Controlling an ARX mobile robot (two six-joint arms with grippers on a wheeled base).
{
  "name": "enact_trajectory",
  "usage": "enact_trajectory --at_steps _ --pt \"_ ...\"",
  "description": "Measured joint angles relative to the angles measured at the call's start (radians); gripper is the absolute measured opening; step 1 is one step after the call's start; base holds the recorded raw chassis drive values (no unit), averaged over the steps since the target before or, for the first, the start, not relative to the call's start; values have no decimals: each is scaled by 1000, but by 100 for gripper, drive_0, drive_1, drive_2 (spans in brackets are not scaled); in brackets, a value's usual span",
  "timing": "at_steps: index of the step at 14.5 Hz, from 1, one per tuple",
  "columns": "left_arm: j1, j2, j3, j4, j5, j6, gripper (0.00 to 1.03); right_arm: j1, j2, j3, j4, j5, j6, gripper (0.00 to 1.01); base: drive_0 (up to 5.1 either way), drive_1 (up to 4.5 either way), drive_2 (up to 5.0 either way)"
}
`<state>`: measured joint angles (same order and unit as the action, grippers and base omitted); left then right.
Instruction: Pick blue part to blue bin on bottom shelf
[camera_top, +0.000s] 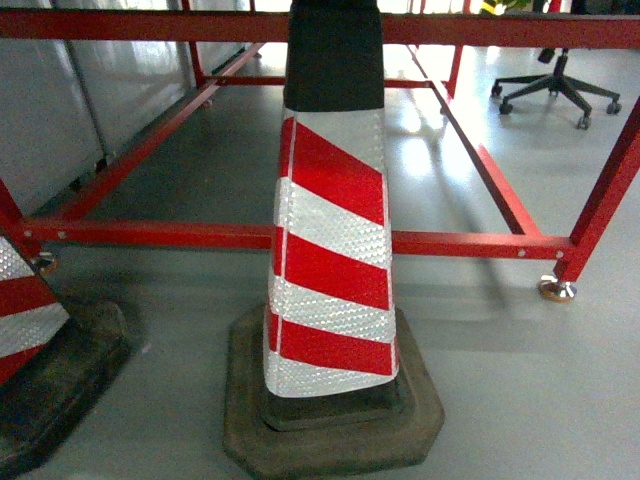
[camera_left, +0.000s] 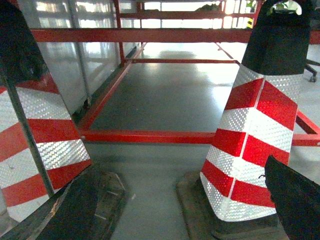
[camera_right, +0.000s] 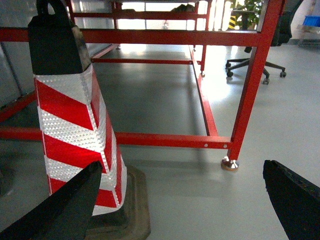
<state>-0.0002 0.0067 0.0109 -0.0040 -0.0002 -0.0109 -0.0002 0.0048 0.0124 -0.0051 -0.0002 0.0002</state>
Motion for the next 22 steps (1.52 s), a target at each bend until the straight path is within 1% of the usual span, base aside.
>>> enact_trajectory --at_steps 7,13,22 --pt "0 0 0 0 -2 1 98 0 0 0 0 1 2 98 0 0 0" --pt "0 0 0 0 0 11 98 0 0 0 0 0 1 98 0 0 0" --pt "0 0 0 0 1 11 98 0 0 0 0 -1 0 98 0 0 0"
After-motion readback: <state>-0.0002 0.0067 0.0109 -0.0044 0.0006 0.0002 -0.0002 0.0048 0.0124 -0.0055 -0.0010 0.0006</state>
